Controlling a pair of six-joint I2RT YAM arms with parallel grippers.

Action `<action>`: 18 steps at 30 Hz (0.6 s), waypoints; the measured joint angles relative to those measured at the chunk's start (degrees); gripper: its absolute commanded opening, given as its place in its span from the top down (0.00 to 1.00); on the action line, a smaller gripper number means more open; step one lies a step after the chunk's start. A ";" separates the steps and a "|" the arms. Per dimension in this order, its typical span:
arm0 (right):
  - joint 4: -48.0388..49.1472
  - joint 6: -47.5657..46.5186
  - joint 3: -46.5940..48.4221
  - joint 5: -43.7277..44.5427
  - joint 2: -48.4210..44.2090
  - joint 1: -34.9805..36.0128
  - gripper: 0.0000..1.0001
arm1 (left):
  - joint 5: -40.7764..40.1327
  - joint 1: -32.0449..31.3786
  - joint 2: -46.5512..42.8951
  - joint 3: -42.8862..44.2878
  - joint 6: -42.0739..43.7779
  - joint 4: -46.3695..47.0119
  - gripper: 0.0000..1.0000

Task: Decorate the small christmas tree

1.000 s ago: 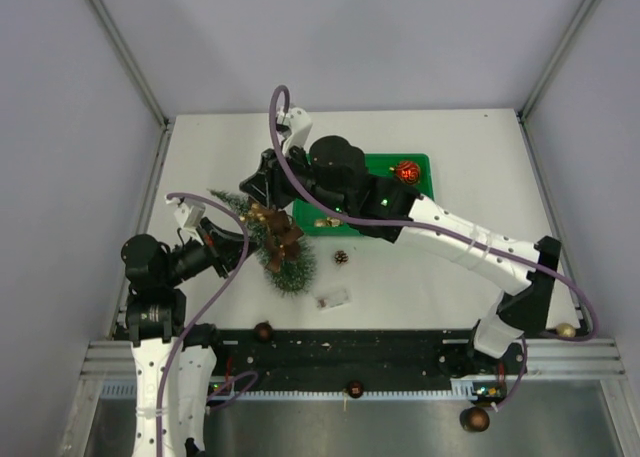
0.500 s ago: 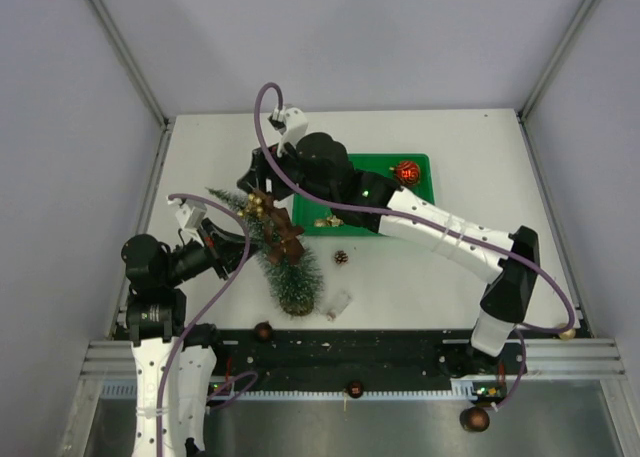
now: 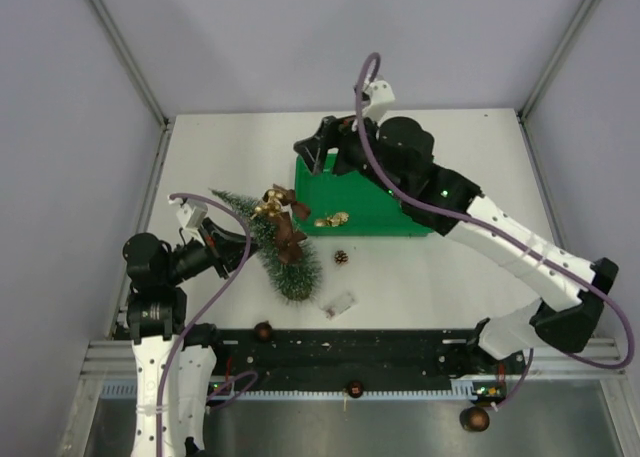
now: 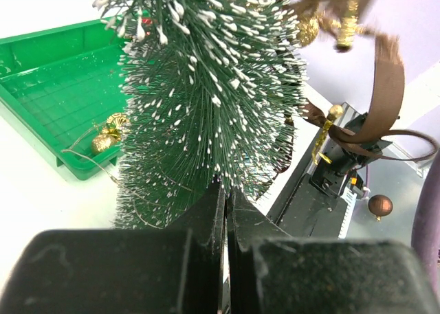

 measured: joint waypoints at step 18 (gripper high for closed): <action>16.96 4.15 -31.80 -13.33 -20.24 2.58 0.74 | -0.24 0.00 0.76 -0.11 0.00 0.50 1.00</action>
